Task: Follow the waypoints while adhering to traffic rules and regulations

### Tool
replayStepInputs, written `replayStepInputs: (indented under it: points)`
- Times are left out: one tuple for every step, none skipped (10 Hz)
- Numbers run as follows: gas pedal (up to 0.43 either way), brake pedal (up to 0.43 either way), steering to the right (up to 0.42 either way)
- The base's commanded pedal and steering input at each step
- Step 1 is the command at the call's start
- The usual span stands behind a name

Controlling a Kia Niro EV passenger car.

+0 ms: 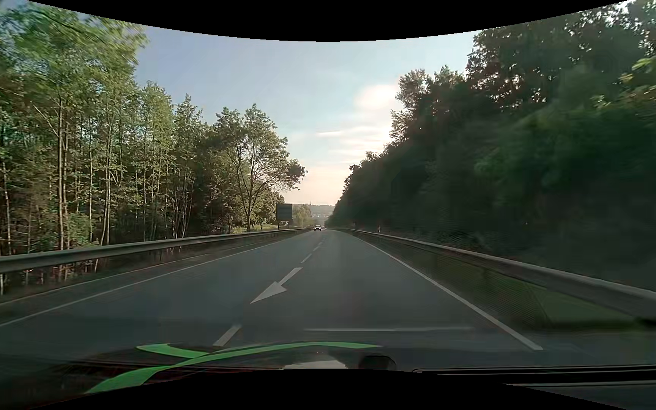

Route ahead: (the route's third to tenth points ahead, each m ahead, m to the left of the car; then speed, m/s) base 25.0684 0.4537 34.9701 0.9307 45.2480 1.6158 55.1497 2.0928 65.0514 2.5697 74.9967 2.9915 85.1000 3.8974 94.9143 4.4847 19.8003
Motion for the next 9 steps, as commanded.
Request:
replayStepInputs:
  points:
    - [0.169, 0.000, -0.007]
    - [0.189, 0.000, -0.007]
    - [0.197, 0.000, -0.007]
    - [0.197, 0.000, -0.007]
    - [0.189, 0.000, -0.007]
    - [0.169, 0.000, -0.007]
    - [0.157, 0.000, -0.007]
    - [0.150, 0.000, -0.007]
    - [0.150, 0.000, -0.007]
